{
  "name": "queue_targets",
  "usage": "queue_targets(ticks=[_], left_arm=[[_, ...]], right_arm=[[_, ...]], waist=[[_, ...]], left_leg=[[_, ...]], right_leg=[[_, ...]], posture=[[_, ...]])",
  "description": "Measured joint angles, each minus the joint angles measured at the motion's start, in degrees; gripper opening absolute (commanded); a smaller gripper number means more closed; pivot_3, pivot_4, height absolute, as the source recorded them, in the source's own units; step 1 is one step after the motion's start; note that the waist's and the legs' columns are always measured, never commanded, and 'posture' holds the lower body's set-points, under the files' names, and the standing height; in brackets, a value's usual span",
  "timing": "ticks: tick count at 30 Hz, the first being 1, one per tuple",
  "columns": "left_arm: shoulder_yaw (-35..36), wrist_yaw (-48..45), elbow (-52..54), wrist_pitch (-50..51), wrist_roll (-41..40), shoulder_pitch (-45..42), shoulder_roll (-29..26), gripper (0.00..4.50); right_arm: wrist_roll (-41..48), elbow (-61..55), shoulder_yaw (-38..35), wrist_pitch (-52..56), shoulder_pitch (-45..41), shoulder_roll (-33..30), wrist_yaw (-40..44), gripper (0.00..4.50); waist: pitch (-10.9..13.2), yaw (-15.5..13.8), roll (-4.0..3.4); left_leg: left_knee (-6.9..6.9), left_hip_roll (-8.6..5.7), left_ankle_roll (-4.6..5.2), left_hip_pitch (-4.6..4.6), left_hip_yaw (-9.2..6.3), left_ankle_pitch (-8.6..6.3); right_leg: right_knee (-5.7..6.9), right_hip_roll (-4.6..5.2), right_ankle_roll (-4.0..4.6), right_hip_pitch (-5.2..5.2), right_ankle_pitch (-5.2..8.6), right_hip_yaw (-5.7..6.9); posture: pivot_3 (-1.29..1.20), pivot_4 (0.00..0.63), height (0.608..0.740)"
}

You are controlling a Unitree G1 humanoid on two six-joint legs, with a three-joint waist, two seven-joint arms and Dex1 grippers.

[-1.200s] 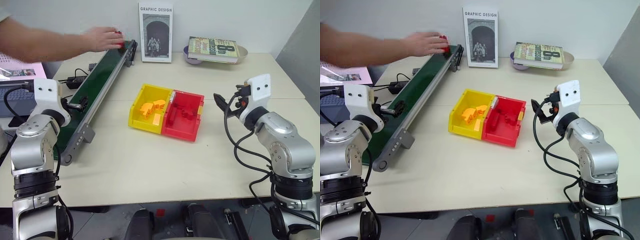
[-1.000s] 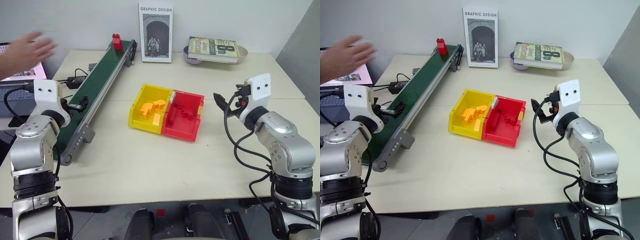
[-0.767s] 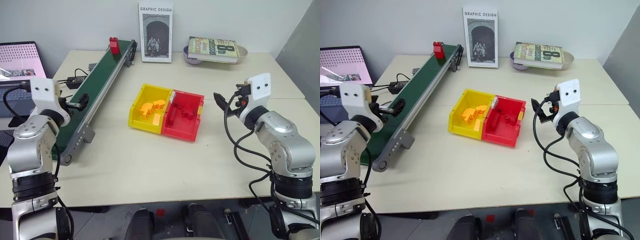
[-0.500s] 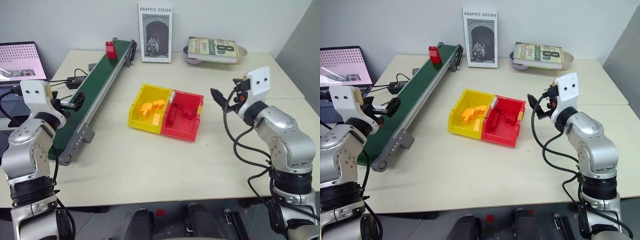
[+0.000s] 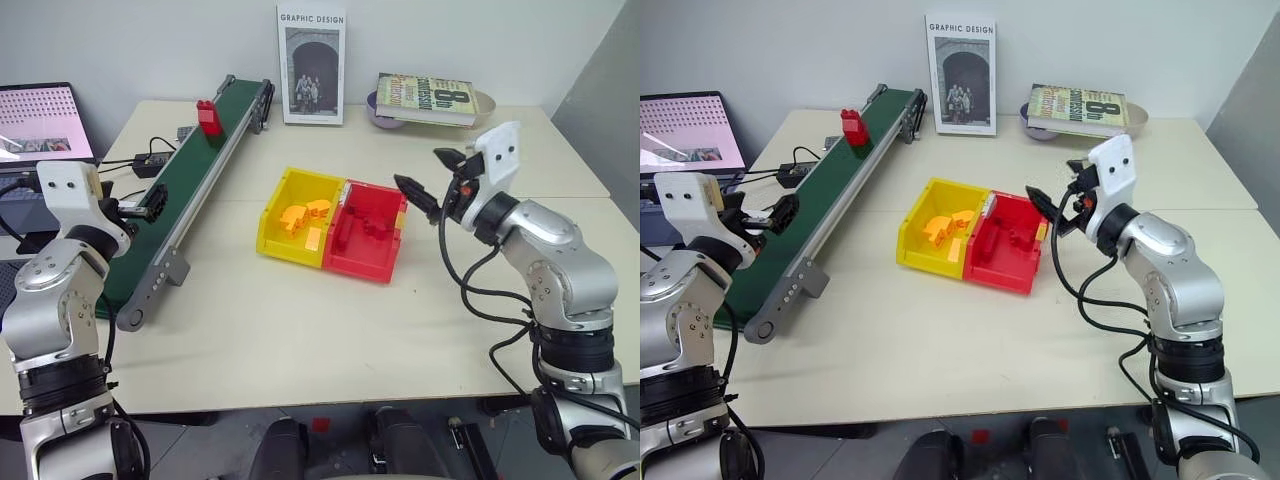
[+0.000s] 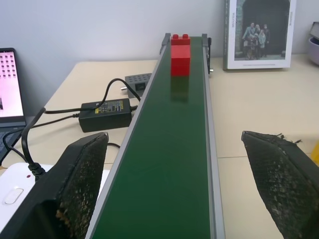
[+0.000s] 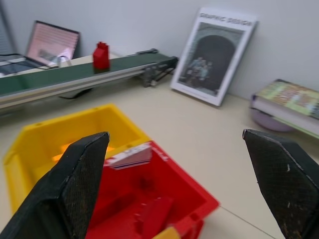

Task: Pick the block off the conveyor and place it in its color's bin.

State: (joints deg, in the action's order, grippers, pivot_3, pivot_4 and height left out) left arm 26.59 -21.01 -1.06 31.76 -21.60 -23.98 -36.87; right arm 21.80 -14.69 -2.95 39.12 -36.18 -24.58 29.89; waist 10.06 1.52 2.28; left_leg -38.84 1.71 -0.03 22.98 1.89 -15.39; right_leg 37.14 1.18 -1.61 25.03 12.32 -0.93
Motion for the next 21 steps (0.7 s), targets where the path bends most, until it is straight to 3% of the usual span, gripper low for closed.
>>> queue_targets(ticks=[9, 21], left_arm=[[-1.45, -2.46, -5.51, -0.17, 0.07, -3.07, -0.60, 4.48], [-2.94, -3.66, -10.30, -2.51, 1.53, -4.92, -1.20, 4.48]], right_arm=[[8.75, -0.12, 2.01, 1.25, -3.05, -0.99, 11.91, 4.50], [15.65, -4.63, 3.87, 5.22, -3.54, -0.97, 15.23, 4.50]], waist=[[0.00, 0.00, 0.00], [0.00, -0.02, 0.00]], left_leg=[[0.00, 0.00, 0.00, 0.00, -0.02, 0.00], [0.00, 0.02, 0.00, 0.00, -0.04, 0.00]], right_leg=[[-0.01, 0.01, 0.00, -0.01, 0.00, 0.03], [0.00, 0.08, 0.01, -0.01, 0.00, 0.06]], posture=[[0.00, 0.150, 0.740], [0.00, 0.150, 0.740]])
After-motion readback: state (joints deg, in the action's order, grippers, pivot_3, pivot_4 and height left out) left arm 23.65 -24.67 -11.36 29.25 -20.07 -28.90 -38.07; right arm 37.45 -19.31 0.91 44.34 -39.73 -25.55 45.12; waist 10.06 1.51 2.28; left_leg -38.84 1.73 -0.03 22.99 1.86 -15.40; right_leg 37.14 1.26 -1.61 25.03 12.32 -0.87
